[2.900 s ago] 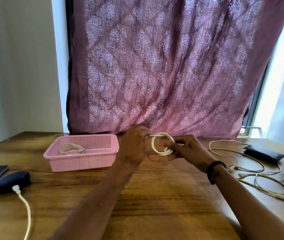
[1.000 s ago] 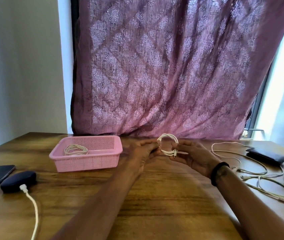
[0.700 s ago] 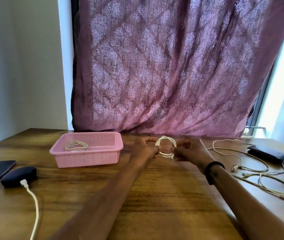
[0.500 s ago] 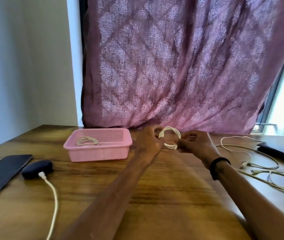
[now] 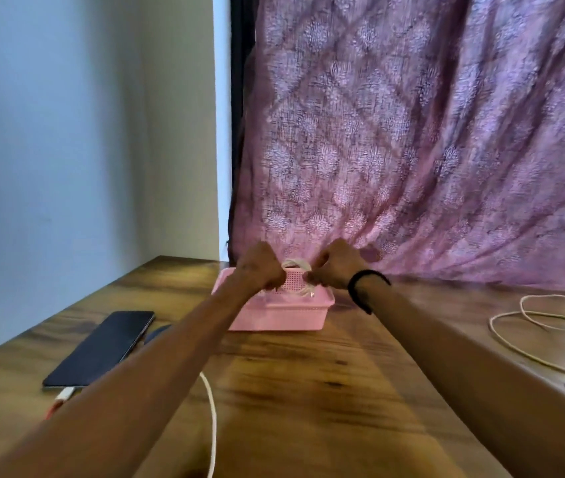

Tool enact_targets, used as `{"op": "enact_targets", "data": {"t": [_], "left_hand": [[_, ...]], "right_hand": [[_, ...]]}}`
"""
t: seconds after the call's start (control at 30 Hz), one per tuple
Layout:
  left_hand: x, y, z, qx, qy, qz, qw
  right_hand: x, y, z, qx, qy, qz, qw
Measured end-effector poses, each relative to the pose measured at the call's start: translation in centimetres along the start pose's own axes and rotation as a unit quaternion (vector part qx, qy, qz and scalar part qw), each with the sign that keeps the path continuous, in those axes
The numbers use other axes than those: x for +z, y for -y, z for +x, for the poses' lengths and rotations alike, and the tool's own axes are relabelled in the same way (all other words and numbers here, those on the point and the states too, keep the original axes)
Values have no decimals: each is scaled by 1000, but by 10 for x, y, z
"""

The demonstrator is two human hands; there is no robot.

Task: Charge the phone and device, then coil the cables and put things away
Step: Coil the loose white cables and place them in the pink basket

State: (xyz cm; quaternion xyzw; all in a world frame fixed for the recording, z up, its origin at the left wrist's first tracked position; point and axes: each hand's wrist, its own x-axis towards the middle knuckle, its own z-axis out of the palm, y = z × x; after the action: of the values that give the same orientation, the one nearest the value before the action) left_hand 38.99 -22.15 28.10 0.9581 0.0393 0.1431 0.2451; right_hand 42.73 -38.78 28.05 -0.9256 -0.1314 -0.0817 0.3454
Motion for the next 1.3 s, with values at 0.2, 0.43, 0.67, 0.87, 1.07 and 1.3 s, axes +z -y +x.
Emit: {"op": "enact_targets", "data": {"t": [0.2, 0.43, 0.67, 0.87, 1.07, 1.3], "left_hand": [[24, 15, 3, -48, 14, 47, 998], [27, 17, 20, -26, -3, -10, 1000], [26, 8, 20, 102, -108, -24, 989], [60, -70, -12, 245, -124, -83, 958], [141, -165, -50, 315, 5, -98, 944], [225, -209, -79, 354, 10, -108, 929]], "right_hand": [[37, 12, 6, -29, -12, -249, 968], [46, 14, 19, -54, -7, -292, 955], [15, -12, 24, -47, -54, -190, 979], [-33, -81, -21, -18, -115, -183, 976], [-105, -173, -105, 70, -92, -299, 947], [-161, -238, -162, 170, -95, -318, 928]]}}
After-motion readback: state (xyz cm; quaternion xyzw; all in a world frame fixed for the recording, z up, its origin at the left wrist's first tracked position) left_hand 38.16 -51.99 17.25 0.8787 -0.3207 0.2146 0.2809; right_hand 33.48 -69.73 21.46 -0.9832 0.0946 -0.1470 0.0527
